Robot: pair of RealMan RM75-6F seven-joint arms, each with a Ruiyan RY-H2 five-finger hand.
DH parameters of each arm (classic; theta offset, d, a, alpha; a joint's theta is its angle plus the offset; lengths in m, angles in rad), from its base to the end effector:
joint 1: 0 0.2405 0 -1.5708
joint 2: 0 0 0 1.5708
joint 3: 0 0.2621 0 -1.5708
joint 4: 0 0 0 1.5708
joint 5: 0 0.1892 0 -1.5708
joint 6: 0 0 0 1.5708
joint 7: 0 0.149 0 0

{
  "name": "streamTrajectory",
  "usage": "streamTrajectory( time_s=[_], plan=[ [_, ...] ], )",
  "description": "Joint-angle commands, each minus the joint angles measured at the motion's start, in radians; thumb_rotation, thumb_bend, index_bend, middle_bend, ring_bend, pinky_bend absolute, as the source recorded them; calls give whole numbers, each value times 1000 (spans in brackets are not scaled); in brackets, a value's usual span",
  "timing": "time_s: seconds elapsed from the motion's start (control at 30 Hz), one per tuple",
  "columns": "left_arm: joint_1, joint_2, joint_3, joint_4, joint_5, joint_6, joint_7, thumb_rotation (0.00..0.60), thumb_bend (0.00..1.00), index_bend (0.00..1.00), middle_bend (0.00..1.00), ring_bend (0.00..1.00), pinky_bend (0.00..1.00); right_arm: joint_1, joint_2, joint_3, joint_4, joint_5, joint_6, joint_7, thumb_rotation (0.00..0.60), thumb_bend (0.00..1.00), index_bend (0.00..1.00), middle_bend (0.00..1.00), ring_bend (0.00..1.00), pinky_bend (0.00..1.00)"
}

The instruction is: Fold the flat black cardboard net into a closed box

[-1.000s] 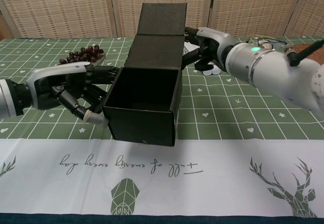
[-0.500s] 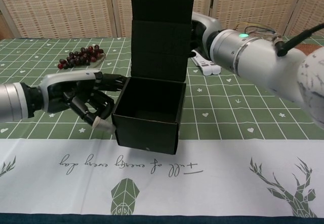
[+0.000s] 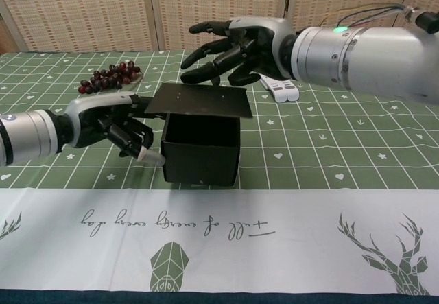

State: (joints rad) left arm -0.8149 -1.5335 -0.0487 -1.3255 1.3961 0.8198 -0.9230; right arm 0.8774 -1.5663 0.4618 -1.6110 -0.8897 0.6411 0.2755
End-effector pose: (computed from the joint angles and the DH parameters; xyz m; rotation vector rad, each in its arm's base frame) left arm -0.1598 0.3454 -0.0182 -1.6729 -1.9796 -1.2763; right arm -0.0420 -0.3641 -0.0054 1.6369 -1.9655 1.3942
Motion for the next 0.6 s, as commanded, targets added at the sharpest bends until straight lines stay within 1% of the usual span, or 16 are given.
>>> streamTrajectory(
  time_s=[0.03,0.1,0.17,0.23,0.27,0.37,0.47,0.6],
  plan=[
    [15,-20,-33,-2,-64,-17,58,600,128,309,296,636,776,33,36,-33,-9,13,-38,-48,600,0,0,311,664,1000],
    [20,-27,-45,-3,-101,-32,92,600,128,307,296,637,777,56,54,-51,-8,24,-57,-80,600,0,0,322,665,1000],
    [22,-31,-55,-6,-130,-47,112,600,128,296,296,638,779,79,63,-73,1,23,-53,-127,600,0,0,330,666,1000],
    [29,-41,-70,-4,-158,-47,137,600,128,287,296,640,782,103,62,-101,9,18,-29,-189,600,0,0,327,666,1000],
    [37,-52,-79,1,-174,-34,158,600,128,287,296,641,782,120,60,-121,15,10,-14,-237,600,0,0,320,666,1000],
    [53,-73,-99,1,-210,-10,204,600,128,274,296,643,785,153,49,-157,27,11,31,-336,600,0,17,300,666,1000],
    [62,-77,-111,-9,-230,-8,239,600,127,201,259,644,785,179,27,-187,41,30,70,-418,600,0,31,292,666,1000],
    [70,-67,-114,-23,-224,-14,268,600,127,29,101,621,784,205,-3,-214,63,66,99,-492,600,0,36,285,666,1000]
  ],
)
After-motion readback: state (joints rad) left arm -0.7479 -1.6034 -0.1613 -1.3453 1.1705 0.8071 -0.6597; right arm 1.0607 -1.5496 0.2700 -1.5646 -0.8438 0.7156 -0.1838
